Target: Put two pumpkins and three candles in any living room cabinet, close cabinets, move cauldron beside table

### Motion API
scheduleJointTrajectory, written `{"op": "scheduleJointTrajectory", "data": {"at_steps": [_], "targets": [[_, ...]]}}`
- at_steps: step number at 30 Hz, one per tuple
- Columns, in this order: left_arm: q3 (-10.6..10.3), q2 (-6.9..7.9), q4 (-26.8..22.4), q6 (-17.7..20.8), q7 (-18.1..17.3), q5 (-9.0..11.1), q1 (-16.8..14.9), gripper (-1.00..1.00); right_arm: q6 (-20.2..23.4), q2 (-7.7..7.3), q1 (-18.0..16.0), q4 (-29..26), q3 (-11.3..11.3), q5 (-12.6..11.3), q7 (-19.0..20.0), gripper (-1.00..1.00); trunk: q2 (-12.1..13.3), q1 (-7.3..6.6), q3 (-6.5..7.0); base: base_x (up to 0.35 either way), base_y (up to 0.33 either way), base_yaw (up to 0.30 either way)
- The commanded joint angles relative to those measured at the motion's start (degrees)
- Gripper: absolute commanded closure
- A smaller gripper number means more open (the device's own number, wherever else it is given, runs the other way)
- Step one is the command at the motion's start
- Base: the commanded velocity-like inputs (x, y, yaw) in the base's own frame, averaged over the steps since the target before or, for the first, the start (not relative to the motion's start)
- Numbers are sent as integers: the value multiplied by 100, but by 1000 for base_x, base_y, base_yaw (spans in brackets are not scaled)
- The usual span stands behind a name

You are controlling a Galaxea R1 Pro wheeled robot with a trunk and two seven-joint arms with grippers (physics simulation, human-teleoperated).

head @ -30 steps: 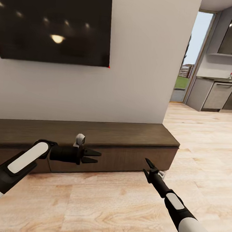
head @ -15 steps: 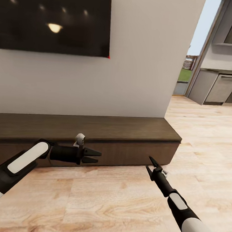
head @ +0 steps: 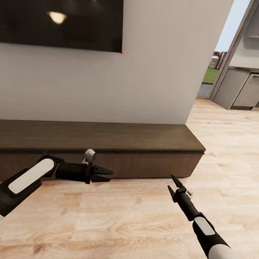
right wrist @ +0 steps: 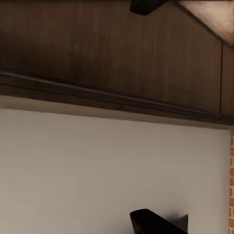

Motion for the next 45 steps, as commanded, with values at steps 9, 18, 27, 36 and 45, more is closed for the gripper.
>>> {"op": "scheduleJointTrajectory", "data": {"at_steps": [9,18,27,36,45], "targets": [[-11,1,-10,0,-51,-38,-7,-100,49,-2,-3,6,-8,-40,31,-100,-15,22,-205,0,0,0],[-15,-4,-18,0,-50,-45,-7,-100,44,5,-3,12,-8,-52,31,-100,-23,37,-338,0,0,0],[-12,0,-59,0,-51,-45,-7,-100,49,3,-3,15,-8,-49,37,-100,-33,58,-515,0,0,0],[-11,3,-105,0,-50,-45,-7,-100,49,-2,-3,15,-8,-49,39,-100,-45,81,-714,0,0,0],[-12,4,-203,0,-50,-45,-7,-100,49,-2,-3,15,-8,-49,43,-100,-52,94,-825,0,0,0]]}}
